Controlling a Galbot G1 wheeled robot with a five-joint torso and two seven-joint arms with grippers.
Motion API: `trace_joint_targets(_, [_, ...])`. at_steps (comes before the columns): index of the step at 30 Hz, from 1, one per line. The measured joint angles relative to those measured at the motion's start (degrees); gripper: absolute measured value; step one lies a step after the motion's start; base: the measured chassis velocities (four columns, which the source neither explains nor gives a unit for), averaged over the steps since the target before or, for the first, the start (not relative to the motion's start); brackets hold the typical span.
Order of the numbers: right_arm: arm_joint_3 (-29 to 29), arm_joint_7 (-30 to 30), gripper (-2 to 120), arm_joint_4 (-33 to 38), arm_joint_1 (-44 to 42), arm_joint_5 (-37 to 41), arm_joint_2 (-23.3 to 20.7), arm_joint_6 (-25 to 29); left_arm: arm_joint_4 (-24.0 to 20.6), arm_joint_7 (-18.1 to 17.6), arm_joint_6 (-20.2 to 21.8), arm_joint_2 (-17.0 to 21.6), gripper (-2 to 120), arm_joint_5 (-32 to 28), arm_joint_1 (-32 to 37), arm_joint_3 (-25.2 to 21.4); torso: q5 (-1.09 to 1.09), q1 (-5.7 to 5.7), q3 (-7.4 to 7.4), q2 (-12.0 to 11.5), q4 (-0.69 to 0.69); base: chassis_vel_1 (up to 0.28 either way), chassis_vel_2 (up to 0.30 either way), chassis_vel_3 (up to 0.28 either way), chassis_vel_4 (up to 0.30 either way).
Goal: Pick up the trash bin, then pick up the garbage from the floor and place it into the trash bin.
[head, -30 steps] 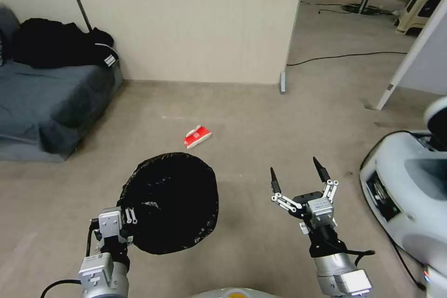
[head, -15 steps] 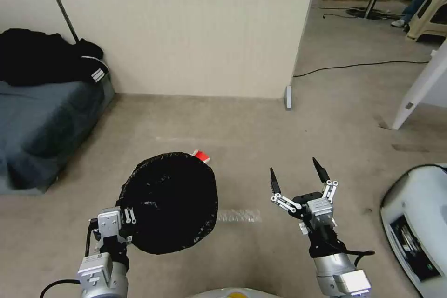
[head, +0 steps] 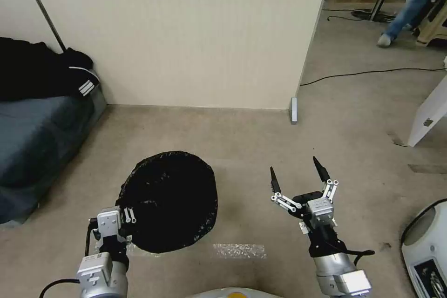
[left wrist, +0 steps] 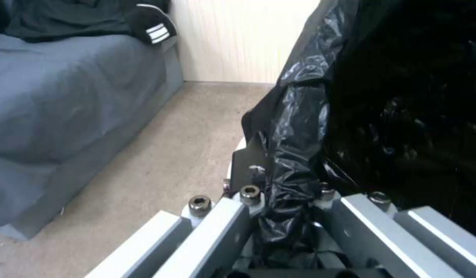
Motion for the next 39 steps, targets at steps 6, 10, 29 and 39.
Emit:
trace_joint_targets(6, [0.0,-0.1,100,0.0,0.1,0.1,0.0,0.4,0.0,0.0,0.0,0.0,1,-0.3,0.0,0.0,0.00,0.00,0.00,0.0,0.00,0.035,-0.014,-0.038,0.020])
trace_joint_targets(10, [0.1,-0.2,100,0.0,0.0,0.1,0.0,0.6,0.0,0.1,0.0,-0.1,1,-0.3,0.0,0.0,0.00,0.00,0.00,0.0,-0.01,0.000,0.000,0.000,0.000])
trace_joint_targets(29, [0.3,-0.3,100,-0.1,0.1,-0.3,0.0,1.0,0.0,0.2,0.0,-0.1,1,-0.2,0.0,0.1,0.00,0.00,0.00,0.0,0.00,0.039,0.038,0.036,0.042])
trace_joint_targets(39, [0.3,-0.4,100,-0.2,0.1,-0.5,0.0,1.2,0.0,0.2,-0.3,-0.2,1,-0.2,0.0,0.2,0.00,0.00,0.00,0.0,-0.01,0.054,0.042,0.052,0.052])
